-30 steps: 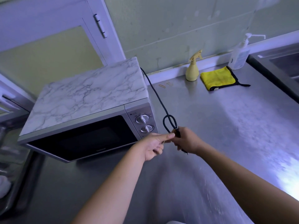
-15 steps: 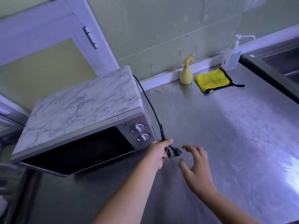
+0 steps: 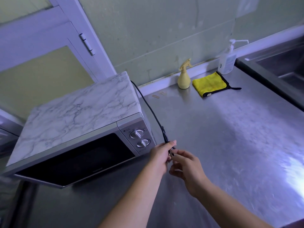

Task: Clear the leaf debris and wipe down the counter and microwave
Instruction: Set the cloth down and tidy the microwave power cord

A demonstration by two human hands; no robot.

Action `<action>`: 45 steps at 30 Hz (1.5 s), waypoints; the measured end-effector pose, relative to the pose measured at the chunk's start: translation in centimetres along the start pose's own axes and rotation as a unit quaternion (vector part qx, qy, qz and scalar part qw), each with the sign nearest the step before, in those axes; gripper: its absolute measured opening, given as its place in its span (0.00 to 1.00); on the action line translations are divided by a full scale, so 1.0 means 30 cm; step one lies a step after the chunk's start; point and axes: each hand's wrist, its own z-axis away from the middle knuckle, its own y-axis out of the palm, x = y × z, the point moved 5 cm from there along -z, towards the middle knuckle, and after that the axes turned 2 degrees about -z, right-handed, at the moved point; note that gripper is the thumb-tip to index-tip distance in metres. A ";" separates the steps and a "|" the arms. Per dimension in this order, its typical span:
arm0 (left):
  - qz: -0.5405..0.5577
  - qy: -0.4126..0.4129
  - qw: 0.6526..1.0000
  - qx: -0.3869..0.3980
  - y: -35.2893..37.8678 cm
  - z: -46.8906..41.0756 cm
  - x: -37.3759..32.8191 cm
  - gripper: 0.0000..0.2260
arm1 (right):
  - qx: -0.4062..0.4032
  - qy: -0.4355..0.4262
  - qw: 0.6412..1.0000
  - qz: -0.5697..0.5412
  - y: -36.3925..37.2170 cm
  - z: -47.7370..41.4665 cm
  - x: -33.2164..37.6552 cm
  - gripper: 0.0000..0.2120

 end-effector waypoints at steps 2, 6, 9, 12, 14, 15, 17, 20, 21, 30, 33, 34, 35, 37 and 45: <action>-0.005 0.005 1.000 -0.012 -0.005 -0.002 0.001 0.09 | -0.007 0.008 1.000 -0.019 -0.008 0.007 -0.007 0.07; -0.007 -0.006 0.999 -0.031 -0.007 -0.004 0.016 0.11 | -0.012 -0.004 0.999 -0.035 -0.013 0.020 -0.025 0.05; 0.002 -0.009 1.000 -0.029 -0.008 0.003 0.019 0.07 | -0.004 -0.001 1.000 -0.026 -0.013 0.022 -0.030 0.06; 0.006 0.006 1.000 -0.029 -0.015 0.007 0.014 0.06 | 0.000 0.009 0.999 -0.044 -0.008 0.017 -0.029 0.07; 0.009 0.009 1.000 -0.021 -0.015 0.009 0.013 0.04 | 0.003 0.021 0.997 -0.071 -0.002 0.011 -0.030 0.08; 0.009 0.010 1.000 -0.018 -0.014 0.010 0.013 0.05 | 0.005 0.029 0.996 -0.080 0.002 0.007 -0.031 0.08; 0.007 0.017 1.000 -0.019 -0.020 0.005 0.015 0.06 | 0.016 0.047 0.995 -0.092 0.014 0.000 -0.036 0.09; 0.002 0.023 0.999 -0.033 -0.035 -0.002 0.020 0.07 | 0.030 0.065 0.991 -0.117 0.033 -0.010 -0.041 0.11; 0.002 0.026 0.999 -0.037 -0.042 -0.003 0.023 0.06 | 0.035 0.070 0.989 -0.122 0.039 -0.012 -0.044 0.11; 0.026 0.032 0.996 -0.081 -0.064 0.011 0.033 0.06 | 0.049 0.086 0.985 -0.141 0.045 -0.023 -0.058 0.08; 0.031 0.041 0.993 -0.102 -0.065 0.013 0.031 0.05 | 0.045 0.073 0.989 -0.124 0.034 -0.026 -0.059 0.06; 0.031 0.043 0.993 -0.109 -0.067 0.013 0.031 0.04 | 0.049 0.072 0.989 -0.116 0.032 -0.024 -0.059 0.04; 0.029 0.044 0.992 -0.116 -0.069 0.013 0.031 0.04 | 0.057 0.074 0.990 -0.109 0.033 -0.021 -0.060 0.03; 0.023 0.048 0.991 -0.120 -0.071 0.013 0.031 0.05 | 0.082 0.086 0.989 -0.092 0.037 -0.018 -0.057 0.04; 0.002 0.075 0.996 -0.038 -0.063 0.021 0.007 0.05 | 0.076 -0.013 0.997 -0.012 0.001 -0.002 -0.041 0.07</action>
